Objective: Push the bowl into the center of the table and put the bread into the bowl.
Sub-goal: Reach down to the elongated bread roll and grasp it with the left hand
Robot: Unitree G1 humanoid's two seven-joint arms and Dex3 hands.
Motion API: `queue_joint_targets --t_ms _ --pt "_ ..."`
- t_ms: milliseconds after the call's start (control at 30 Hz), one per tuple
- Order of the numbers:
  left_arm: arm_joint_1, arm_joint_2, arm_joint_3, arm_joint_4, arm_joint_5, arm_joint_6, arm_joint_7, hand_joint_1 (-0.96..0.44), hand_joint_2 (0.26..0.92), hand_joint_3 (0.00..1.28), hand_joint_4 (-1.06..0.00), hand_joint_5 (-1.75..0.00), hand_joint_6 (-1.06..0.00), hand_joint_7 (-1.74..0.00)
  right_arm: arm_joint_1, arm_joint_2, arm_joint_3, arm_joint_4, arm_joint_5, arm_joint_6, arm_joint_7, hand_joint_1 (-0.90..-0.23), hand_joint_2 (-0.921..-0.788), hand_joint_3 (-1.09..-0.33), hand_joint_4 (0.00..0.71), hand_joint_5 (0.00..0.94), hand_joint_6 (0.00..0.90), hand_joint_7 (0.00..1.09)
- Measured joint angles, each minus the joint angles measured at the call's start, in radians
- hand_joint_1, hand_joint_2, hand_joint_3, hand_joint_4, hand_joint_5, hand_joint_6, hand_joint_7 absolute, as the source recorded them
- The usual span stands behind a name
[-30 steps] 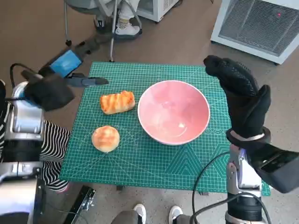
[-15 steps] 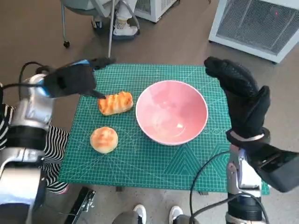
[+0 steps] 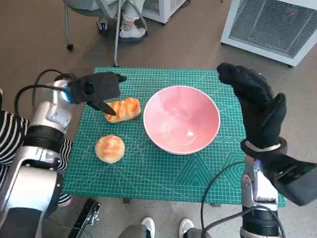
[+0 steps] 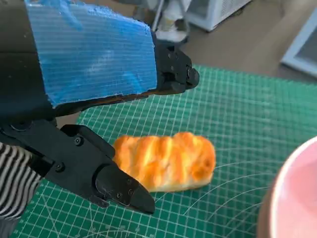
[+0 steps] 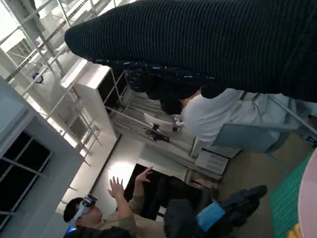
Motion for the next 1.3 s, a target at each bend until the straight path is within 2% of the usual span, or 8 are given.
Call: queue_joint_targets --t_ms 800,967,1100,1133,1167,1200,1267,1300 --pt "-0.013 -0.146 -0.100 0.154 0.084 0.080 0.154 -0.22 0.726 0.00 -0.04 -0.01 -0.22 -0.01 0.023 0.000 -0.005 -0.019 -0.003 0.001 -0.007 -0.705 -0.921 -0.718 0.203 0.006 0.140 0.38" --pt "-0.010 -0.169 -0.113 0.175 0.090 0.089 0.191 -0.18 0.745 0.01 -0.09 -0.03 -0.28 -0.04 0.033 0.000 -0.004 -0.026 -0.004 0.001 -0.012 -0.707 -0.921 -0.720 0.205 0.007 0.131 0.37" --pt "-0.003 -0.180 -0.125 0.187 0.106 0.098 0.222 -0.14 0.761 0.01 -0.19 -0.03 -0.38 -0.05 0.045 -0.001 -0.005 -0.030 -0.005 0.001 -0.016 -0.706 -0.921 -0.724 0.207 0.007 0.126 0.37" --pt "-0.002 -0.182 -0.127 0.190 0.107 0.100 0.230 -0.12 0.772 0.02 -0.30 -0.08 -0.42 -0.06 0.048 -0.001 -0.005 -0.031 -0.005 0.001 -0.017 -0.705 -0.921 -0.725 0.207 0.006 0.125 0.37" --pt "0.000 -0.184 -0.129 0.192 0.109 0.101 0.237 -0.11 0.775 0.02 -0.34 -0.09 -0.43 -0.07 0.049 -0.001 -0.005 -0.031 -0.005 0.001 -0.018 -0.704 -0.921 -0.726 0.207 0.006 0.124 0.37" --pt "0.001 -0.185 -0.132 0.193 0.111 0.103 0.243 -0.10 0.783 0.02 -0.39 -0.24 -0.46 -0.07 0.050 -0.001 -0.005 -0.031 -0.005 0.001 -0.019 -0.704 -0.921 -0.726 0.207 0.006 0.124 0.37" --pt "0.003 -0.189 -0.137 0.194 0.116 0.105 0.255 -0.07 0.801 0.01 -0.42 -0.74 -0.53 -0.06 0.051 -0.001 -0.005 -0.032 -0.005 0.001 -0.019 -0.703 -0.921 -0.727 0.208 0.006 0.122 0.37" --pt "0.004 -0.191 -0.139 0.195 0.118 0.105 0.259 0.02 0.825 0.03 -0.47 -0.84 -0.55 -0.07 0.051 -0.001 -0.005 -0.033 -0.005 0.001 -0.020 -0.703 -0.921 -0.727 0.208 0.006 0.122 0.37"
